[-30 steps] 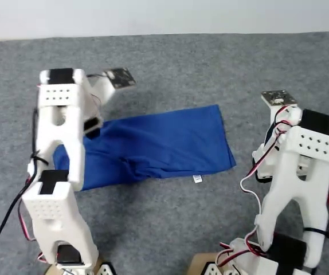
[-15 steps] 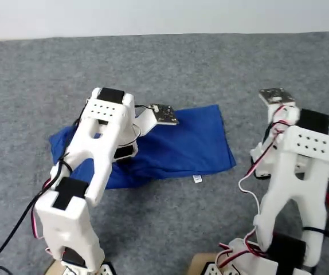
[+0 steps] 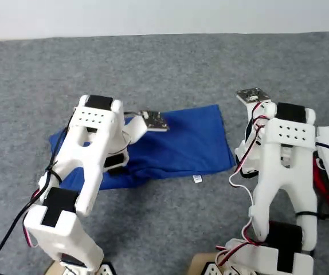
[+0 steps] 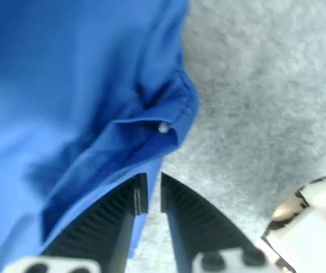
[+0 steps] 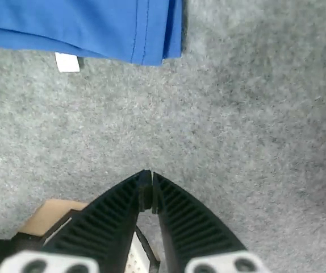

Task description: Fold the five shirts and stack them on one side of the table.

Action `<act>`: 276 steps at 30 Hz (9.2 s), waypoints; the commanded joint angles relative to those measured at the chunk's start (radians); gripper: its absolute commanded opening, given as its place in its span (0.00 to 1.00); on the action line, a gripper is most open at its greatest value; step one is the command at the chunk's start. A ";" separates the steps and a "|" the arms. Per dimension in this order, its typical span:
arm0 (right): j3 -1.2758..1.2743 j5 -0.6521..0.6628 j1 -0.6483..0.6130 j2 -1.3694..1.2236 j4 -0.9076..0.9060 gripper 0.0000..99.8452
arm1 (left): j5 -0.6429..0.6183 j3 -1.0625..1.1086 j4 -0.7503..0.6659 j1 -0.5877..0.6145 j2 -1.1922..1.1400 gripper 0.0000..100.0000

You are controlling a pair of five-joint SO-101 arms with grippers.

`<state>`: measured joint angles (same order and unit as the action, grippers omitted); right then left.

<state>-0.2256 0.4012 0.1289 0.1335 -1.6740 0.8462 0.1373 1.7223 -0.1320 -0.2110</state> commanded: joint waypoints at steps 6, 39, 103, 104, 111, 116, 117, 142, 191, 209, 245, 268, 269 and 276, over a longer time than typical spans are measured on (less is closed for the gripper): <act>0.011 -0.034 -0.008 -0.002 0.036 0.01 | 0.011 0.077 -0.278 0.034 -0.003 0.07; 0.097 -0.104 -0.059 -0.002 0.036 0.01 | 0.005 -0.501 0.029 0.132 -0.103 0.07; 1.481 -0.236 -0.455 -1.007 -0.116 0.01 | -0.427 -0.489 0.015 0.841 0.226 0.07; 1.481 -0.236 -0.476 -0.998 -0.116 0.01 | -0.427 -0.473 0.015 0.865 0.230 0.07; 1.481 -0.236 -0.638 -0.980 -0.116 0.01 | -0.427 -0.384 0.009 0.991 0.235 0.07; 1.487 -0.236 -0.745 -0.980 -0.113 0.01 | -0.427 -0.355 0.009 1.071 0.233 0.07; 1.488 -0.236 -0.766 -0.980 -0.111 0.01 | -0.427 -0.335 0.009 1.082 0.235 0.07; 1.487 -0.166 -1.024 -0.989 0.209 0.01 | -0.382 -0.104 -0.153 1.247 0.236 0.07; 1.639 -0.176 -0.972 -1.106 0.150 0.19 | -0.382 0.013 -0.261 1.238 0.236 0.07; 1.645 -0.273 -0.970 -1.299 0.180 0.22 | -0.384 0.061 -0.269 1.240 0.235 0.07; 1.909 -0.183 -1.007 -1.282 -0.091 0.20 | -0.385 0.085 -0.305 1.198 0.235 0.07; 1.854 -0.167 -1.064 -1.285 -0.010 0.12 | -0.384 0.096 -0.310 1.195 0.235 0.07; 1.834 -0.167 -1.070 -1.283 -0.010 0.10 | -0.384 0.096 -0.310 1.197 0.235 0.07; 1.792 -0.161 -1.167 -1.276 -0.090 0.03 | -0.384 0.096 -0.311 1.194 0.235 0.07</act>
<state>1.5558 0.2279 -0.9866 -1.2029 -1.7123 0.4580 0.2401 1.4323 1.0694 -0.0284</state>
